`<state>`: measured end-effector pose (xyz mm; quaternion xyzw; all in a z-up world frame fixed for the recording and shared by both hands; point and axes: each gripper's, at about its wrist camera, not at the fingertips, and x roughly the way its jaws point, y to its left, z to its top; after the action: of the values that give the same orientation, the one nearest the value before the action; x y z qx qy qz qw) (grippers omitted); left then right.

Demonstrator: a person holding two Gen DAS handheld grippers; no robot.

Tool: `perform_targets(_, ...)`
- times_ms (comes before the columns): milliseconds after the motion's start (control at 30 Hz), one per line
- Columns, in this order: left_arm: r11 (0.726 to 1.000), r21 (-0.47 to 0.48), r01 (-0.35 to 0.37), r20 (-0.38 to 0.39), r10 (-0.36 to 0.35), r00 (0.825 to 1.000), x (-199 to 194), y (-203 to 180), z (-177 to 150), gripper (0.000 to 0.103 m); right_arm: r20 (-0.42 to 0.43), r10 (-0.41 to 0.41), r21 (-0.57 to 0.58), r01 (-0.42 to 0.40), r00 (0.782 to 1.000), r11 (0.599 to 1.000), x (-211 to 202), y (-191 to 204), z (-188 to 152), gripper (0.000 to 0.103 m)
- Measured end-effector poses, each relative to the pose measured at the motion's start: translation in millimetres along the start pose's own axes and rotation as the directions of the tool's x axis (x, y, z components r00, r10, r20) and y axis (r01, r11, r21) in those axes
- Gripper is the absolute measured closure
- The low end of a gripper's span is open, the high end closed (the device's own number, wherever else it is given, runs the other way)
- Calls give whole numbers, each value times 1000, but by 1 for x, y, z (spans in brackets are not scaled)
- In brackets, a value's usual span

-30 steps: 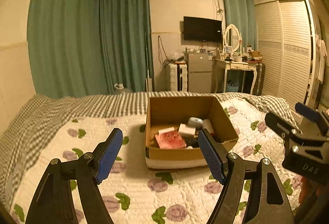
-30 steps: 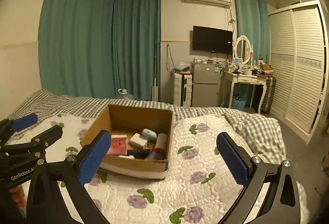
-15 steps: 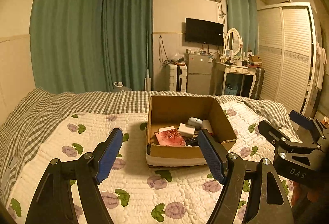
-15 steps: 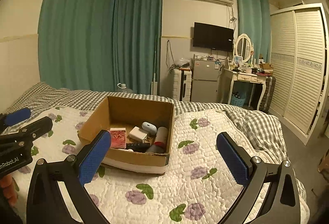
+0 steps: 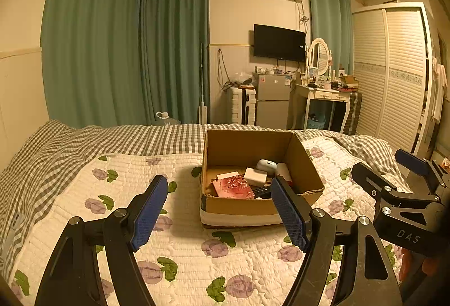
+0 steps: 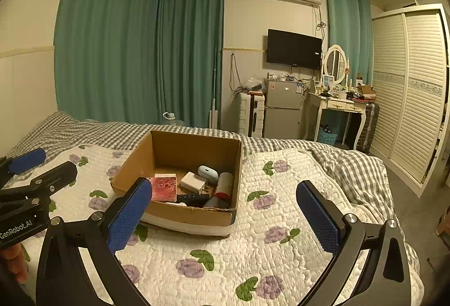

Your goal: Organize rigid objects

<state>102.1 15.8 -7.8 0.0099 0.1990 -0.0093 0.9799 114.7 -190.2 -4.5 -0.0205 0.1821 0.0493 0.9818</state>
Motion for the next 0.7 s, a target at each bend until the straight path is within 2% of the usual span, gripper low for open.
perform_targets(700, 1000, -2, 13, -2, -13, 1000, 1, 2, -3, 24, -13, 2, 3, -2, 1000, 1000, 3, 2, 0, 0)
